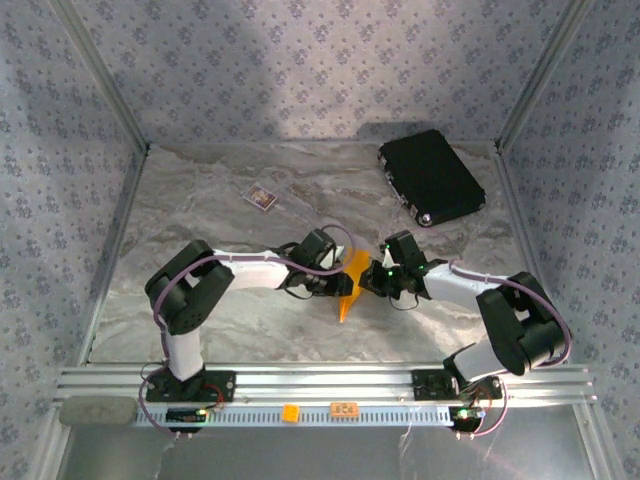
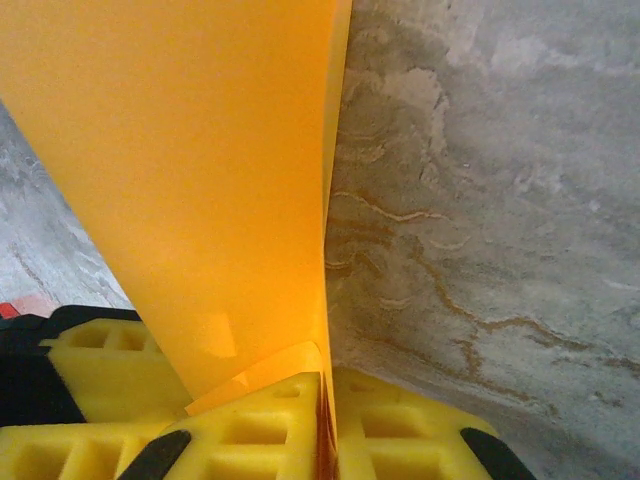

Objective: Fold a paper plane with a square sheet of paper (pick it up from the middle)

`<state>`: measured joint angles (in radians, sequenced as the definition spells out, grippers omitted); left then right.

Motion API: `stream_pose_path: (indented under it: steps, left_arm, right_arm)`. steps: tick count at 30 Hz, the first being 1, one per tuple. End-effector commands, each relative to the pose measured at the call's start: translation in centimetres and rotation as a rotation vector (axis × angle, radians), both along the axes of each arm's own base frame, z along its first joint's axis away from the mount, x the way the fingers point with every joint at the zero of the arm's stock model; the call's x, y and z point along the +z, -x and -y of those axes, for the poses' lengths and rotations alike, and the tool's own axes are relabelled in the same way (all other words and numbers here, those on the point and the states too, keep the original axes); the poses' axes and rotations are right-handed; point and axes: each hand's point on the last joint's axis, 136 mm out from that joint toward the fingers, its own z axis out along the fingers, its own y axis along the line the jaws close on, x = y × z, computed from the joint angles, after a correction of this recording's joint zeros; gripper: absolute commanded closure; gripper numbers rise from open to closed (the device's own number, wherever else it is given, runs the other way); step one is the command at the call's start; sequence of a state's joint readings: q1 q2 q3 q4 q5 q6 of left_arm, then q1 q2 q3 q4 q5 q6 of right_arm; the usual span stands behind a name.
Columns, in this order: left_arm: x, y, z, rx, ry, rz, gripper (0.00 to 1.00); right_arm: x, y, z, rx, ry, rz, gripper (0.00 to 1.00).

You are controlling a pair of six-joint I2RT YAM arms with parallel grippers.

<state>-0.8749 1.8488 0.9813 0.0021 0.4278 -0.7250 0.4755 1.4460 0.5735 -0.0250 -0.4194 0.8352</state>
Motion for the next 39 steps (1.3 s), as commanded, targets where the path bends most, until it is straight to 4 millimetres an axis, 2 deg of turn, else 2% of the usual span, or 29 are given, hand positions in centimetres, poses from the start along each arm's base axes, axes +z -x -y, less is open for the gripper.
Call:
stream_pose_path:
  steps: [1,12,16,19,22,26,30,34,39]
  left_arm:
    - [0.0,0.0,0.3,-0.022,-0.02,0.015,0.73]
    - [0.0,0.0,0.6,-0.037,-0.021,0.015,0.87]
    - [0.8,-0.2,0.2,-0.019,-0.027,0.041,0.94]
    - [1.3,-0.9,-1.3,0.039,-0.092,0.086,0.98]
    - [1.7,-1.8,-3.9,0.123,-0.207,0.135,1.0]
    - [2.4,-2.6,-7.7,0.225,-0.365,0.188,1.0]
    - [2.5,-2.8,-10.8,0.29,-0.508,0.212,1.0]
    - [2.1,-2.7,-12.4,0.325,-0.598,0.205,1.0]
    - [1.7,-2.9,-12.5,0.337,-0.623,0.193,1.0]
  right_arm:
    - [-0.2,0.3,0.2,-0.01,-0.01,-0.017,0.88]
    - [-0.1,0.2,0.2,-0.013,-0.015,-0.012,0.87]
    - [1.0,-0.1,0.2,-0.01,-0.03,0.026,0.8]
    - [1.9,-0.2,0.7,-0.017,-0.015,0.059,0.7]
    - [2.7,-0.3,1.5,-0.029,0.005,0.088,0.67]
    - [2.7,-0.2,2.5,-0.054,0.025,0.094,0.65]
    - [2.2,-0.2,2.6,-0.059,0.026,0.079,0.65]
    - [1.6,-0.1,2.2,-0.053,0.016,0.064,0.65]
    - [1.4,-0.2,1.8,-0.044,0.013,0.057,0.65]
